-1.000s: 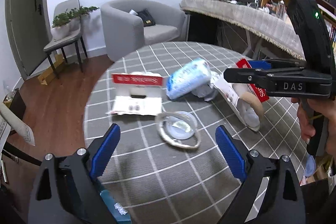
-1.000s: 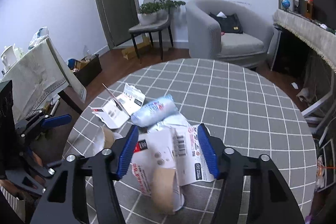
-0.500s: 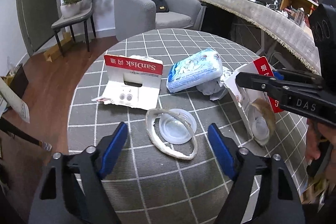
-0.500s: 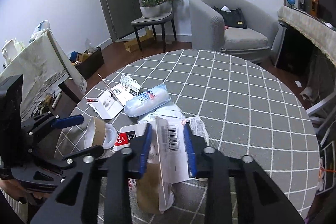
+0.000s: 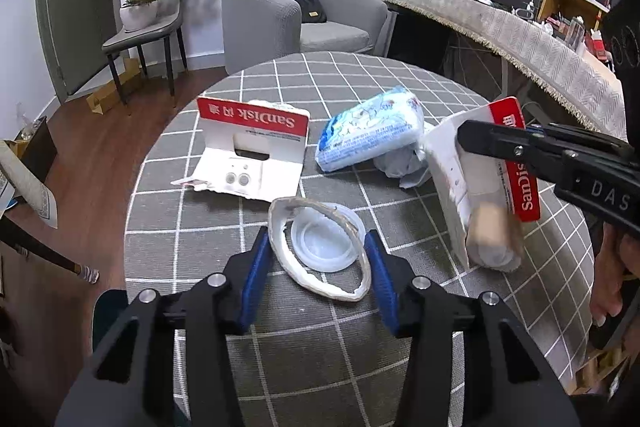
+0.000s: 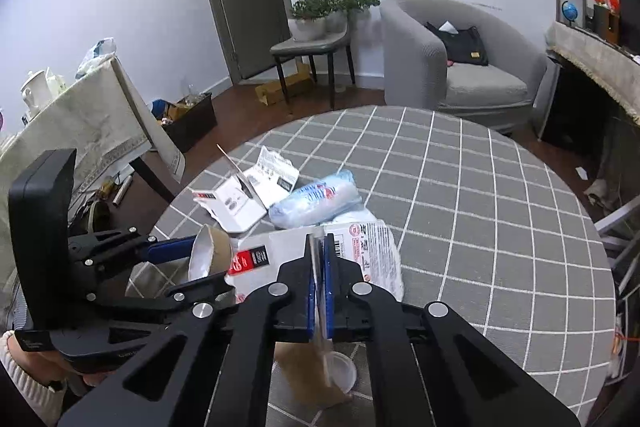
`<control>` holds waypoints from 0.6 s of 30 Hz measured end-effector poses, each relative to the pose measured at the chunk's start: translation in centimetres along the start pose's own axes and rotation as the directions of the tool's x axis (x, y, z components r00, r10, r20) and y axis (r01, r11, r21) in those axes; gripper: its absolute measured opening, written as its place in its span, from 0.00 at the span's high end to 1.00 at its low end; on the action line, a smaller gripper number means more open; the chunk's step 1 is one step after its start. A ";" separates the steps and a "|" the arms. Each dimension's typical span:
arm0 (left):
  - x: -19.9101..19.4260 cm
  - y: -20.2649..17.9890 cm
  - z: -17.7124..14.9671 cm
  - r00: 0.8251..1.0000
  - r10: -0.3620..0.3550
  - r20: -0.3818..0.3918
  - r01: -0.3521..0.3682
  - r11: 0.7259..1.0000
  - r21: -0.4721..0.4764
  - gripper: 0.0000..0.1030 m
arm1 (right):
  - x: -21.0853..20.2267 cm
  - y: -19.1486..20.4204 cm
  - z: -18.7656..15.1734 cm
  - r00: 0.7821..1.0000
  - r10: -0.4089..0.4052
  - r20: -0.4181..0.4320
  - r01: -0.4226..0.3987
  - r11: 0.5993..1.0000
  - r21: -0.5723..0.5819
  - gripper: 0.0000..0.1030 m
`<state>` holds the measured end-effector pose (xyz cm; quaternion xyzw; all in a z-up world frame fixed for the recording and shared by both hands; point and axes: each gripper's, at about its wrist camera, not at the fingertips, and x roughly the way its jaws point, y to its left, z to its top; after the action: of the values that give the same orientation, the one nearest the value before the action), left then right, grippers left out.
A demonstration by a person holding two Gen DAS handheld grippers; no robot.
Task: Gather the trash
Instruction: 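Grasp the plastic lid ring with the left tool while the right tool grasps SanDisk packaging, then carry the lid ring and SanDisk packaging over the teal bin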
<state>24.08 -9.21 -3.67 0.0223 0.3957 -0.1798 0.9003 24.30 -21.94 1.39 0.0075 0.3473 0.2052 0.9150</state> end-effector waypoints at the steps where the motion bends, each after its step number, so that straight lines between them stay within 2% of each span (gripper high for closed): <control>1: -0.2 0.0 0.0 1.000 0.000 0.003 0.000 1.000 0.000 0.51 | -0.2 0.1 0.1 1.000 0.010 0.005 -0.010 1.000 0.002 0.98; 18: -3.3 3.2 -0.4 0.999 0.032 0.043 -0.031 0.999 -0.021 0.51 | -1.0 4.2 0.6 0.999 0.031 0.019 -0.030 0.997 -0.068 0.98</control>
<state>22.82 -5.12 -1.90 0.0156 0.3775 -0.1622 0.9116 22.47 -18.38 3.18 -0.0161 0.3308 0.2306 0.9150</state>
